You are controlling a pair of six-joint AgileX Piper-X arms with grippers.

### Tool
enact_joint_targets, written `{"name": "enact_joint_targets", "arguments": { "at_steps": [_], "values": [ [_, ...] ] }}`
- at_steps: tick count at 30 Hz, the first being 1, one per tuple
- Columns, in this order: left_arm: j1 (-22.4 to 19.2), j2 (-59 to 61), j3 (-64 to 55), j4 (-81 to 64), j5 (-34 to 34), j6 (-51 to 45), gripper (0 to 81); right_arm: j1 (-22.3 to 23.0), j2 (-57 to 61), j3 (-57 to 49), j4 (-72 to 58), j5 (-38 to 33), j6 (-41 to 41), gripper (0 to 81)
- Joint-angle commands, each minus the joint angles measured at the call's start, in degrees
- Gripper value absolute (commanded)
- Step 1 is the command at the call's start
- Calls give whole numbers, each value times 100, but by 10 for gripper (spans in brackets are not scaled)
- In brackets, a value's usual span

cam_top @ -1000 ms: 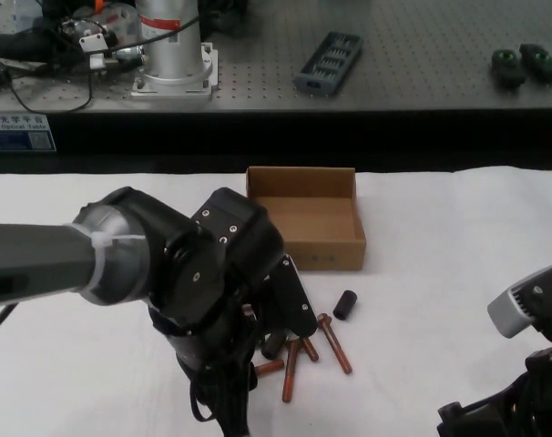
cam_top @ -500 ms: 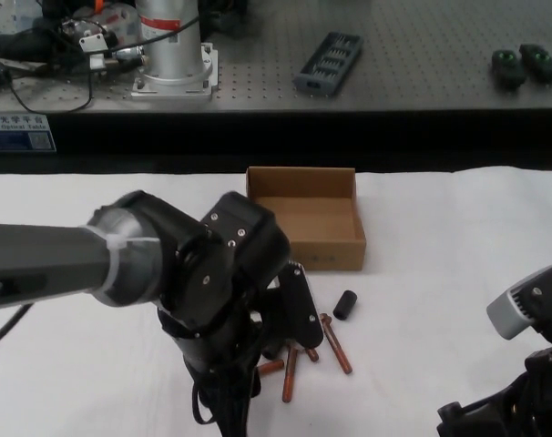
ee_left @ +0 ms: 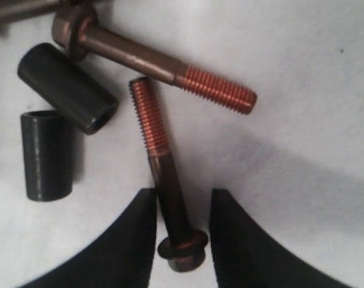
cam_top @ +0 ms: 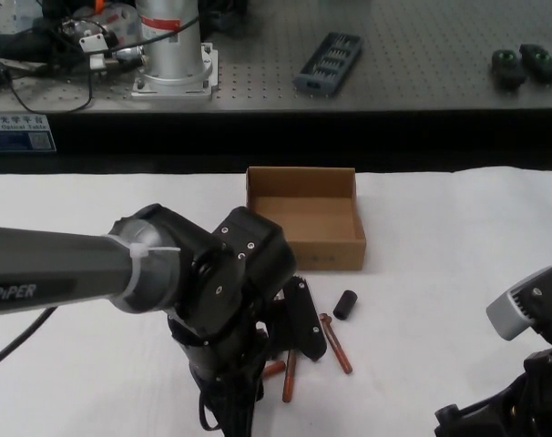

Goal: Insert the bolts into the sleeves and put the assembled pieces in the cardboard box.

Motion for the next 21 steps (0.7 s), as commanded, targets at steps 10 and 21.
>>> {"name": "enact_joint_targets", "arguments": {
  "at_steps": [10, 21],
  "values": [
    [-18, 224, 6, -70, -317, 53, 6, 8, -45, -7, -60, -116, -46, 15],
    [8, -732, 6, 1435, 702, 2106, 6, 8, -45, -7, -60, -113, -264, 15]
  ]
}}
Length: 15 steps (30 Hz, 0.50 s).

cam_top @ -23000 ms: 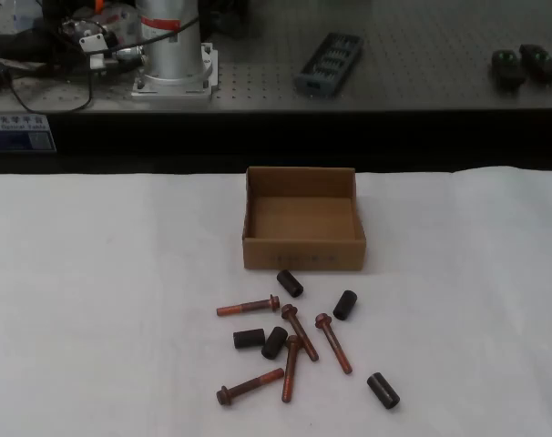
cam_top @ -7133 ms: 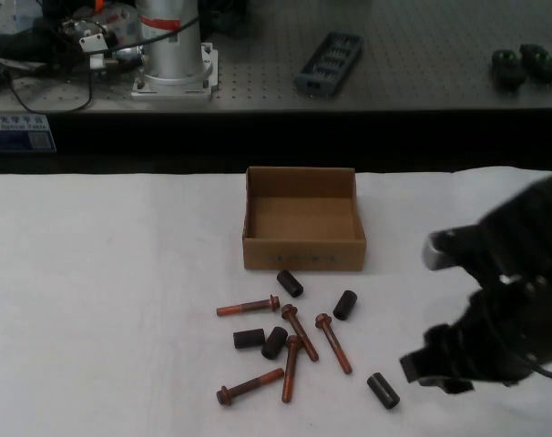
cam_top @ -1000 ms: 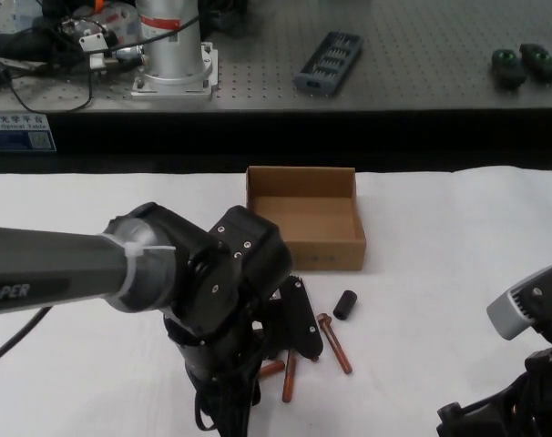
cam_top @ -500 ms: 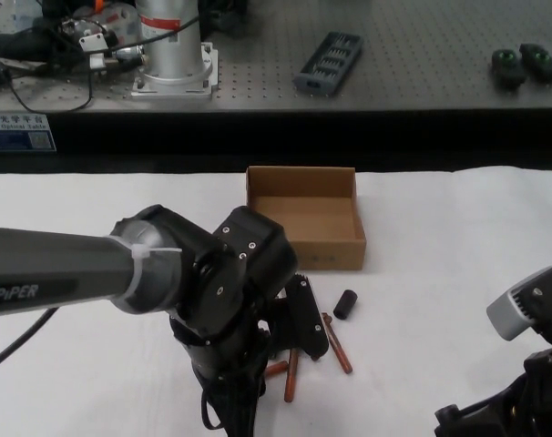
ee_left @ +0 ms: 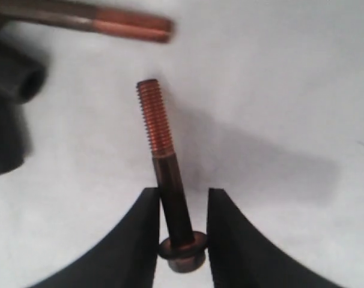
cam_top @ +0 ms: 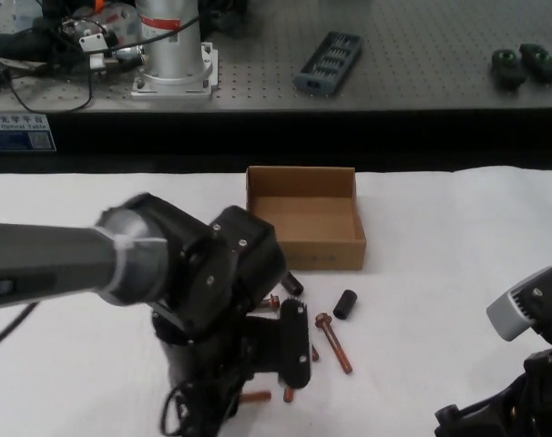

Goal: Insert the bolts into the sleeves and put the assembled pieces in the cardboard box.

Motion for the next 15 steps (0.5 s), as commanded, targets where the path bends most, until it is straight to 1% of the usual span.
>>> {"name": "enact_joint_targets", "arguments": {
  "at_steps": [1, 3, 7, 8, 9, 12, 13, 15],
  "values": [
    [50, -711, 47, 1082, 1025, 1409, 6, 8, -45, -7, -60, -90, -298, 15],
    [52, -965, 47, 1321, 1366, 1744, 6, 8, -45, -7, -60, -90, -469, 15],
    [65, -1294, 57, 1639, 1718, 2900, 6, 8, -45, -7, -60, -90, -825, 15],
    [65, -1339, 57, 1744, 1772, 3310, 6, 8, -45, -7, -60, -90, -944, 15],
    [65, -1355, 57, 1834, 1773, 3600, 6, 8, -45, -7, -60, -90, -1060, 15],
    [65, -1358, 69, 2214, 1704, 4885, 6, 8, -45, -7, -79, -90, -1348, 15],
    [65, -1358, 108, 2232, 1647, 5357, 6, 8, -45, -7, -100, -90, -1383, 15],
    [65, -1358, 168, 2170, 1601, 5972, 6, 8, -45, -7, -159, -90, -1382, 15]
  ]
}}
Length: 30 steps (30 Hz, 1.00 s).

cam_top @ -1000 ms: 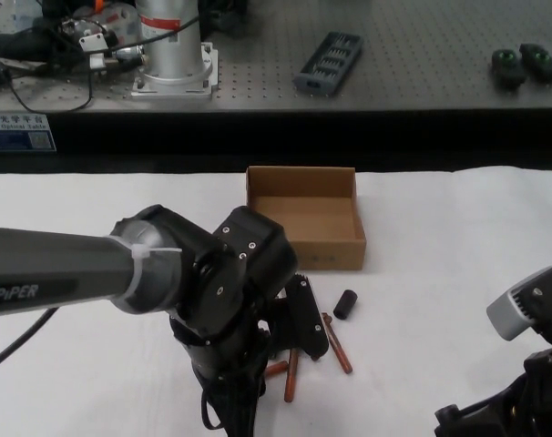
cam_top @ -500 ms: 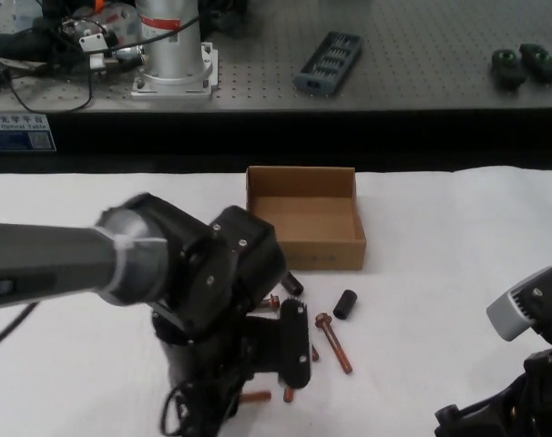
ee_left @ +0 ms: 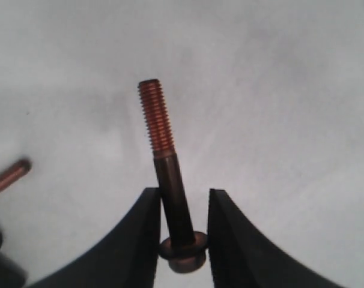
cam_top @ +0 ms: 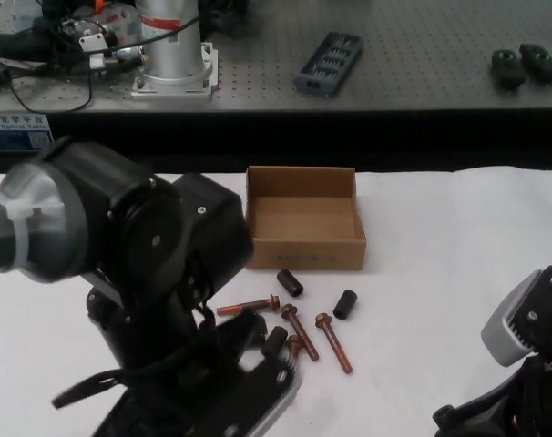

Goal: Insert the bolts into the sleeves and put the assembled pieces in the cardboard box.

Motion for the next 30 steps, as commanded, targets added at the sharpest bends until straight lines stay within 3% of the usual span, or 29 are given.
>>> {"name": "enact_joint_targets", "arguments": {
  "at_steps": [1, 8, 20, 30],
  "values": [
    [29, -33, 102, 70, -34, 1502, 6, 8, -45, -7, -168, -90, -166, 15],
    [175, 249, 596, -623, -34, 2642, 6, 8, -45, -7, -370, -90, -166, 15],
    [559, 475, 997, -1458, 91, 3701, 6, 8, -45, -7, -608, -90, -166, 15],
    [602, 607, 997, -1825, 194, 3811, 6, 8, -45, -7, -608, -90, -166, 15]
  ]
}}
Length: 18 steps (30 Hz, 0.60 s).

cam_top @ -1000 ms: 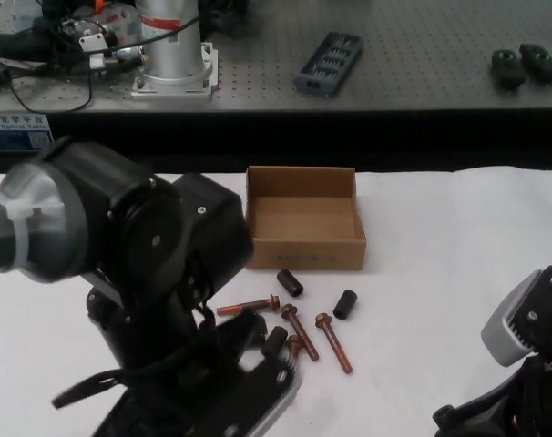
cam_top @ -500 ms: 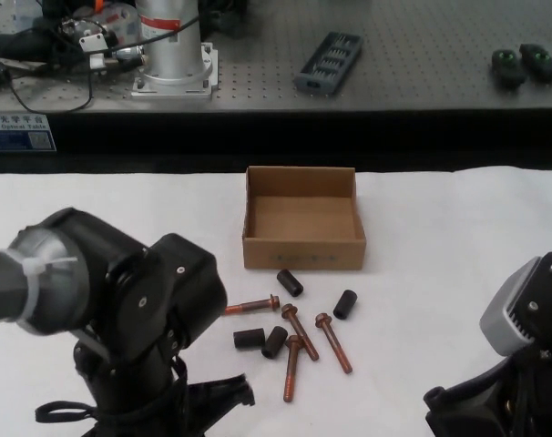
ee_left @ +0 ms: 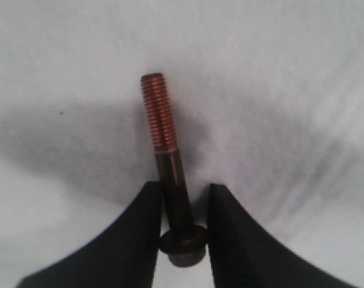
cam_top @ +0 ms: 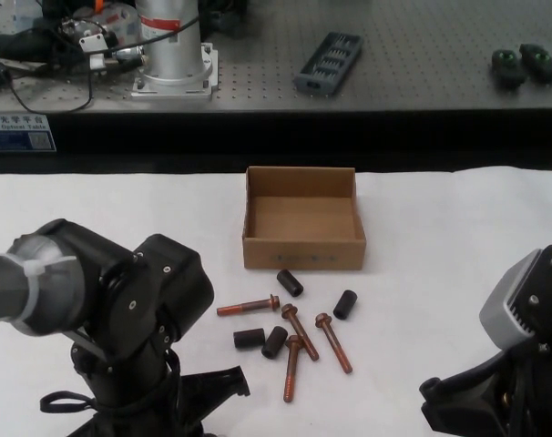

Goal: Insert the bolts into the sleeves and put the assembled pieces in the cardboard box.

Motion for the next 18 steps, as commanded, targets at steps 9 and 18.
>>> {"name": "enact_joint_targets", "arguments": {
  "at_steps": [9, 18],
  "values": [
    [12, 46, 10, -321, 318, -396, 375, 8, -45, -7, -58, -76, -50, 15],
    [12, -287, 10, -200, 134, -1260, 363, 8, -45, -7, 1, -76, -50, 15]
  ]
}}
